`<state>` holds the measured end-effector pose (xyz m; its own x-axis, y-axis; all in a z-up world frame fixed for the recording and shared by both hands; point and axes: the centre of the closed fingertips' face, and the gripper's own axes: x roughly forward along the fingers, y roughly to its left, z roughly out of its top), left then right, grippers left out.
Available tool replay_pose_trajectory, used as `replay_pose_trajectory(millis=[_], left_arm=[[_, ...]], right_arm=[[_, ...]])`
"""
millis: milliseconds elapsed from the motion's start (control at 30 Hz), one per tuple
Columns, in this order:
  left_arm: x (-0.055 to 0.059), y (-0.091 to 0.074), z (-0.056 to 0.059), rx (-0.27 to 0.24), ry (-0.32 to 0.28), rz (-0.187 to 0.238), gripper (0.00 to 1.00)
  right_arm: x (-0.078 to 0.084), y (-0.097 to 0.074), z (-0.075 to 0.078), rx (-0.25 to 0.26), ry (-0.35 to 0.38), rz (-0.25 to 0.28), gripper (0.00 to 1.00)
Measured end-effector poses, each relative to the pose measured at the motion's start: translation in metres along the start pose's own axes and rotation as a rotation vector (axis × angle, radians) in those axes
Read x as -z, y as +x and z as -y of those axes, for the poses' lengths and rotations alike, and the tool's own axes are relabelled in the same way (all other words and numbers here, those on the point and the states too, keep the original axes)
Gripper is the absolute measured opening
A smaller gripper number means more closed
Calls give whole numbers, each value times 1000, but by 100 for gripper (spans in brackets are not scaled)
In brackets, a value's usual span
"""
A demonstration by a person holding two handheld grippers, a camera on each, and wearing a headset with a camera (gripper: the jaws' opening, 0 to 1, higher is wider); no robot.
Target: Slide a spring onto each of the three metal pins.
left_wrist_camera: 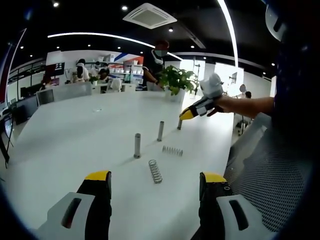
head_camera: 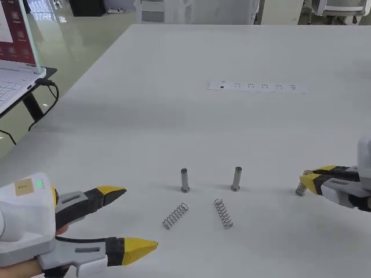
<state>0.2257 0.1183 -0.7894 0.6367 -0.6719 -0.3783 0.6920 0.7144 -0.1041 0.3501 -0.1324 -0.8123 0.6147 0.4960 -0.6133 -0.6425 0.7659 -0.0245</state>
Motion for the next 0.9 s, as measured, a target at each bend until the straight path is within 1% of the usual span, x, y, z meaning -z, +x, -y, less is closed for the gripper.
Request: replay_pose_trajectory(millis=[67,100,200,400,500,667,733,767,900], left_arm=[[0,0,0,0,1,0,67],[-1,0,0,0,1,0,67],[-1,-1,0,0,1,1,67],[-1,0,0,0,3,3,67],[-1,0,0,0,3,3,67],[-1,0,0,0,5,4,67],[-2,-1,0,-1,4,6,67],[-2,-1,0,-1,4,6,67],[-1,0,1,1,5,5,67]], right_arm=[[1,2,1,-1,6,1,8],[-1,3,1,0,9,14,8],[-1,4,2,-4,16,21,8],[-2,4,1,-9,18,16,8],[-3,5,-2,-21,16,20,8],[-3,5,-6,-29,10,15,8],[-2,6,-7,-37,7,5,8],[1,6,-7,-37,3,-10,9],[3,6,-8,-39,-7,-13,12]])
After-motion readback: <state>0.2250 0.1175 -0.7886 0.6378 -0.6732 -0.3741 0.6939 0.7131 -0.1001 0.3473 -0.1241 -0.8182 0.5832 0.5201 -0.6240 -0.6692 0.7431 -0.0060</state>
